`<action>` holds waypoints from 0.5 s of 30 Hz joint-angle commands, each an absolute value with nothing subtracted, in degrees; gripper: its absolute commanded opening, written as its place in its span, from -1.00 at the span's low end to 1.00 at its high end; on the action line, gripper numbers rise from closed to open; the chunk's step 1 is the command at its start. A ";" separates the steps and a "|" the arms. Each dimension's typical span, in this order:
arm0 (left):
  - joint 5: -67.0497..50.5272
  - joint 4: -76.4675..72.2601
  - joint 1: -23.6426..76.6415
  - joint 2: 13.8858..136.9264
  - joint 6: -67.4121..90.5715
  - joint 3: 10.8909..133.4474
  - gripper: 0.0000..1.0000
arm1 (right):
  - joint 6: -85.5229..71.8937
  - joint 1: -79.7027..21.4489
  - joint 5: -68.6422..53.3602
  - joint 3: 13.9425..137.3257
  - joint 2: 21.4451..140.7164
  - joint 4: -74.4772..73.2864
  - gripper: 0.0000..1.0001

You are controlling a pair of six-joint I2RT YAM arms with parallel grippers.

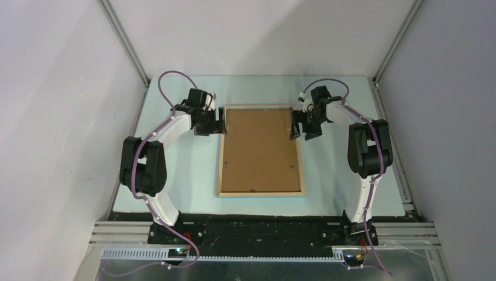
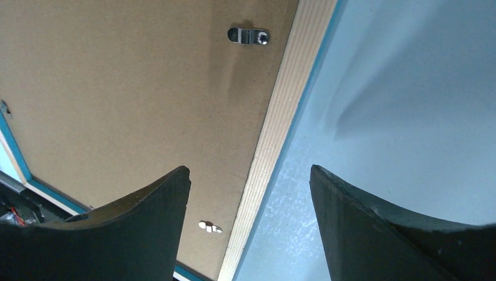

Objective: Put the photo into the frame
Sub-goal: Place the photo frame item in the photo frame.

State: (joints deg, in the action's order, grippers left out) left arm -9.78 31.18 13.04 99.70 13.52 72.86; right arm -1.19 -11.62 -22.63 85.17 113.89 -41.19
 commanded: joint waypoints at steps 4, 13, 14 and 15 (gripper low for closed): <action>-12.69 30.02 12.63 101.39 14.83 73.75 0.70 | -0.63 -11.52 -23.01 82.62 111.85 -35.29 0.45; -12.85 30.06 12.61 104.81 15.58 75.56 0.73 | -0.86 -11.68 -25.04 82.01 113.39 -34.42 0.23; -12.75 30.10 12.64 104.87 15.45 75.57 0.74 | -0.83 -11.66 -25.24 82.00 113.73 -34.38 0.19; -12.57 30.14 12.61 104.92 15.42 75.58 0.75 | -0.84 -11.63 -25.23 82.00 113.91 -34.33 0.16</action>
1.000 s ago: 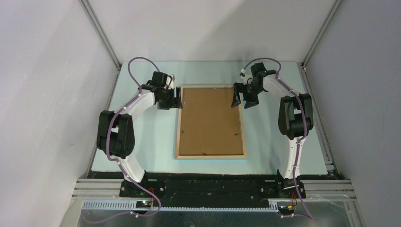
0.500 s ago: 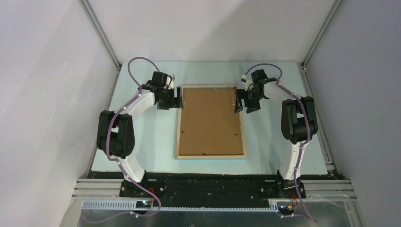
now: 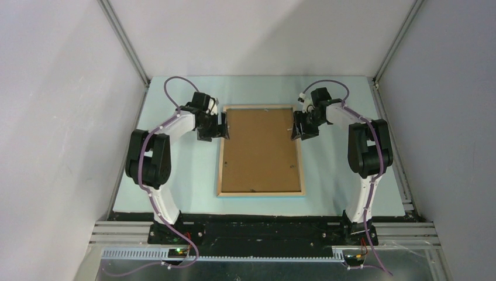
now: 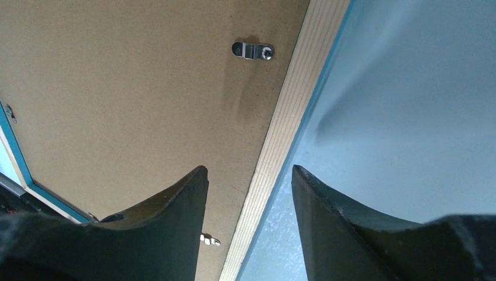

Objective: Put the photo into the frame
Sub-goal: Place the photo frame item in the photo frame.

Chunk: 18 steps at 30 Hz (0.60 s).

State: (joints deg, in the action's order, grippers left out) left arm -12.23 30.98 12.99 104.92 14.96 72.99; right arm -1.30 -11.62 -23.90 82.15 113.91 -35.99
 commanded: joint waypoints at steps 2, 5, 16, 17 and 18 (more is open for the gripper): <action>-12.40 30.12 12.60 104.94 15.26 75.54 0.75 | -0.92 -11.64 -25.25 82.07 114.43 -34.14 0.10; -12.26 30.15 12.61 104.90 15.05 75.63 0.75 | -0.90 -11.51 -24.98 82.05 115.11 -34.02 -0.03; -12.89 31.26 12.58 108.34 14.99 78.96 0.77 | -1.19 -11.99 -21.03 82.42 117.38 -34.27 -0.26; -12.96 31.48 12.57 108.89 14.96 79.57 0.77 | -1.21 -12.06 -20.93 82.43 117.40 -34.32 -0.30; -12.98 31.60 12.61 109.11 14.95 80.08 0.77 | -1.18 -12.11 -20.90 82.44 117.53 -34.46 -0.39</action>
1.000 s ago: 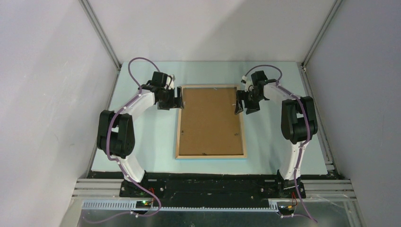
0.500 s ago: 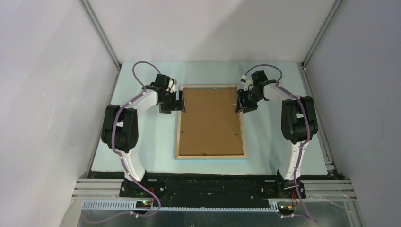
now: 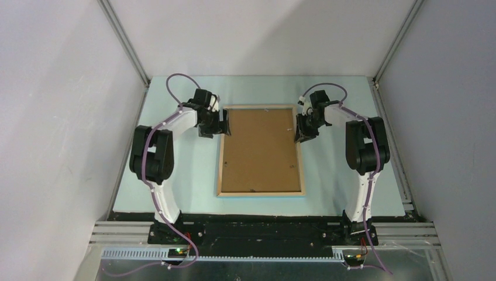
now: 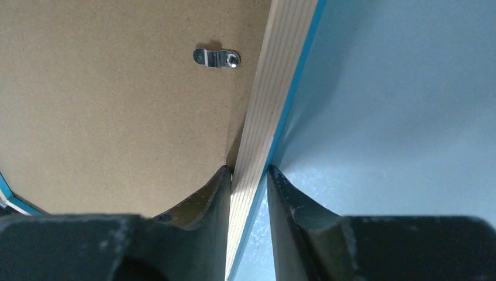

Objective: Put the photo into the frame
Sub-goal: Place the photo frame item in the photo frame.

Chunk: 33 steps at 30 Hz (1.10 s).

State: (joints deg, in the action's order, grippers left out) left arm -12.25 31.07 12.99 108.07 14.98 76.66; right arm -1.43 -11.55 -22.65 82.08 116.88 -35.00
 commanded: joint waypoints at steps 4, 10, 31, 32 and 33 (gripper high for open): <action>-13.13 32.25 12.63 110.26 14.78 81.38 0.78 | -1.08 -12.00 -21.41 82.27 117.19 -35.70 -0.65; -13.49 33.18 12.71 112.52 14.72 83.77 0.78 | -0.21 -11.42 -21.51 80.72 115.86 -36.86 -0.97; -4.81 39.03 17.26 120.89 12.35 94.36 0.53 | 5.80 -10.30 -21.70 75.89 111.49 -39.91 -1.00; -4.69 39.11 17.32 121.18 12.21 94.69 0.50 | 5.75 -10.18 -21.88 75.90 111.63 -39.86 -1.00; -4.56 39.40 17.36 121.77 12.17 95.30 0.49 | 5.68 -10.19 -22.19 75.92 111.67 -39.83 -1.00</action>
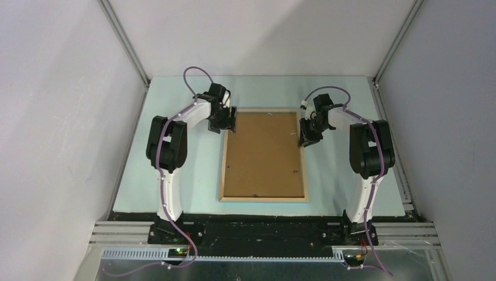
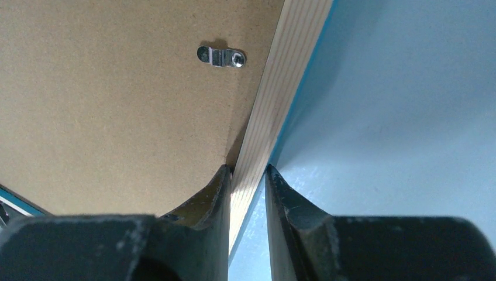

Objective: Put the photo into the frame
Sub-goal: Place the photo frame item in the photo frame, then install the photo frame at the center of the board.

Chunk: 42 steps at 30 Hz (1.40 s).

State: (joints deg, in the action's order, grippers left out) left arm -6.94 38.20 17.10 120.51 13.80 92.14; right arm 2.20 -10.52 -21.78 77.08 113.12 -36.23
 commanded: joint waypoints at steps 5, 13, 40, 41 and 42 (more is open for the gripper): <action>-3.38 39.98 17.42 123.18 12.04 96.64 0.39 | 5.41 -9.81 -23.20 75.90 111.97 -39.76 -1.00; -3.31 39.93 17.31 124.13 12.17 97.50 0.27 | 5.20 -9.48 -24.44 75.58 112.24 -39.89 -1.00; -5.36 39.90 15.47 126.17 15.39 99.29 -0.08 | 4.59 -9.31 -25.72 75.32 112.24 -40.16 -1.00; -5.12 39.86 15.49 126.28 15.43 99.43 -0.06 | 4.64 -9.31 -25.79 75.32 112.24 -40.21 -1.00; -4.98 39.82 15.52 126.47 15.52 99.57 -0.03 | 4.65 -9.32 -25.81 75.39 112.24 -40.27 -1.00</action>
State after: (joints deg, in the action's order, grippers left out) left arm -7.57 40.88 16.36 124.97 14.66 97.19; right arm 2.26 -9.45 -24.29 76.49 113.12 -35.99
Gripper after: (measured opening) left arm 0.462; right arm 0.272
